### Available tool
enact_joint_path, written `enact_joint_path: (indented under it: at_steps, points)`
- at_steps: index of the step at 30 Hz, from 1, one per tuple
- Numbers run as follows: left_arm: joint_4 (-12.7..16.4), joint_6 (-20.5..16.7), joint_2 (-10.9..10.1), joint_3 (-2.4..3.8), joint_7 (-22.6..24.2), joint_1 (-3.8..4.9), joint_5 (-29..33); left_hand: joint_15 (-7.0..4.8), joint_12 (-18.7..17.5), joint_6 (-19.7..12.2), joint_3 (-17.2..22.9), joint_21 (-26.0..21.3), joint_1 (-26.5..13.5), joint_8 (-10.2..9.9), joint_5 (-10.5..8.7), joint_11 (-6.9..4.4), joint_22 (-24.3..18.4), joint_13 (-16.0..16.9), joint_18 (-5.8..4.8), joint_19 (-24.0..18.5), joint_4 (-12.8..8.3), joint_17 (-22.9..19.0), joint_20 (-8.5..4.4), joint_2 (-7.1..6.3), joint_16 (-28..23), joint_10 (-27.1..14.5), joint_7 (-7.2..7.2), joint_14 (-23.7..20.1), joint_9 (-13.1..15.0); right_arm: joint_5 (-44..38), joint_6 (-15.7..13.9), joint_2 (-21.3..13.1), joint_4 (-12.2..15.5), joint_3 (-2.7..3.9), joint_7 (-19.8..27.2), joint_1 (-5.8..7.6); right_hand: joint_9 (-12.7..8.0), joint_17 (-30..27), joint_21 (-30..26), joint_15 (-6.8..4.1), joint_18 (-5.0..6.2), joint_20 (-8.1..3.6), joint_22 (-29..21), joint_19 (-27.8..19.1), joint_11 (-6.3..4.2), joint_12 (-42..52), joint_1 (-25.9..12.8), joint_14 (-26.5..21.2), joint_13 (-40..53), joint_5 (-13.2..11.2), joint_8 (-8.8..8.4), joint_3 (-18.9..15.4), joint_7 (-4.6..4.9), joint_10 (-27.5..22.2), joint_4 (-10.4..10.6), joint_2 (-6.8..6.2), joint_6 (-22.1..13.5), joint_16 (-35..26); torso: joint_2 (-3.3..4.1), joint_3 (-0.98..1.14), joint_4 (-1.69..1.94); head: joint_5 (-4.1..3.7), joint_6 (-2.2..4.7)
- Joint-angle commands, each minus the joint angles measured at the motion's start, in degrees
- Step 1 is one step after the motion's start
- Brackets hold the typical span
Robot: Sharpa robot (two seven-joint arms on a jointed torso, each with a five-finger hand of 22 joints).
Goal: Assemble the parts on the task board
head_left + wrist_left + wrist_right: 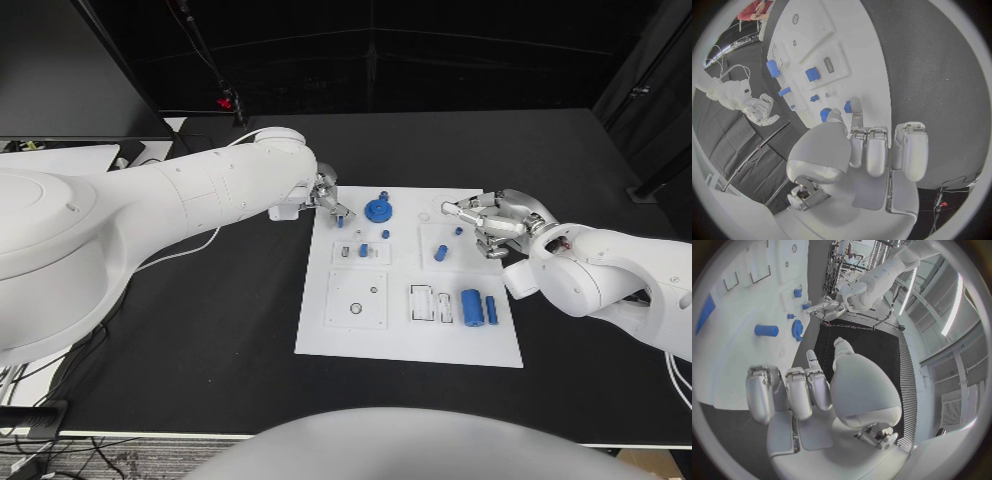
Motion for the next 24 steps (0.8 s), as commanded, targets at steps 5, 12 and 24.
enact_joint_path:
  at_steps: [5, 12, 24]
  points:
    - [-0.2, 1.1, 0.1, 0.04, -0.4, 0.03, 0.5, 0.08, -0.1, -0.7, 0.6, 0.0, 0.6, 0.3, -0.28, -0.22, 13.5, 7.4, -0.1, 1.8, 0.0, 15.1, -0.14, 1.43, 0.0, 6.4, -0.09, 6.0, 0.3, -0.1, 0.4, 0.0, 0.1, 0.03, 0.2, 0.06, 0.1, 15.1, -0.3, 0.32, 1.0, 0.45, 13.2, 1.8, 0.4, 0.1, -0.1, 6.1, 15.1, 0.2, 0.4, -0.2, 0.87, 6.0, 0.0, 0.51, -0.5, 0.1, 0.0, 0.08, 0.09, 0.01, -0.1]
    - [-0.6, 1.6, 0.2, 0.05, -0.5, -0.07, 0.5, 0.08, -0.1, -0.7, 0.7, -0.1, 0.8, 0.4, -0.29, -0.23, 13.5, 7.4, -0.07, 1.7, 0.0, 15.1, -0.14, 1.53, 0.0, 6.4, -0.1, 6.0, 0.4, -0.2, 0.3, 0.1, 0.1, 0.03, 0.1, 0.06, 0.1, 15.1, -0.3, 0.32, 1.0, 0.45, 13.2, 1.8, 0.4, 0.1, -0.1, 6.1, 15.1, 0.2, 0.4, -0.2, 0.87, 6.0, 0.0, 0.51, -0.5, 0.1, -0.03, 0.02, 0.01, 0.11, -0.15]
    - [-0.9, 2.0, 0.3, 0.05, -0.8, -0.24, 0.5, 0.08, -0.1, -1.2, 1.0, -0.4, 1.8, 0.3, -0.34, -0.22, 13.4, 7.4, 0.03, 1.3, -0.1, 15.1, -0.12, 1.57, 0.0, 6.4, -0.07, 6.0, 0.6, -0.3, 0.2, 0.0, 0.1, 0.03, 0.0, 0.06, 0.1, 15.1, -0.3, 0.32, 1.0, 0.45, 13.2, 1.8, 0.4, 0.1, -0.1, 6.1, 15.1, 0.2, 0.4, -0.2, 0.87, 6.0, 0.0, 0.51, -0.5, 0.1, 0.02, 0.02, 0.01, 0.0, -0.29]
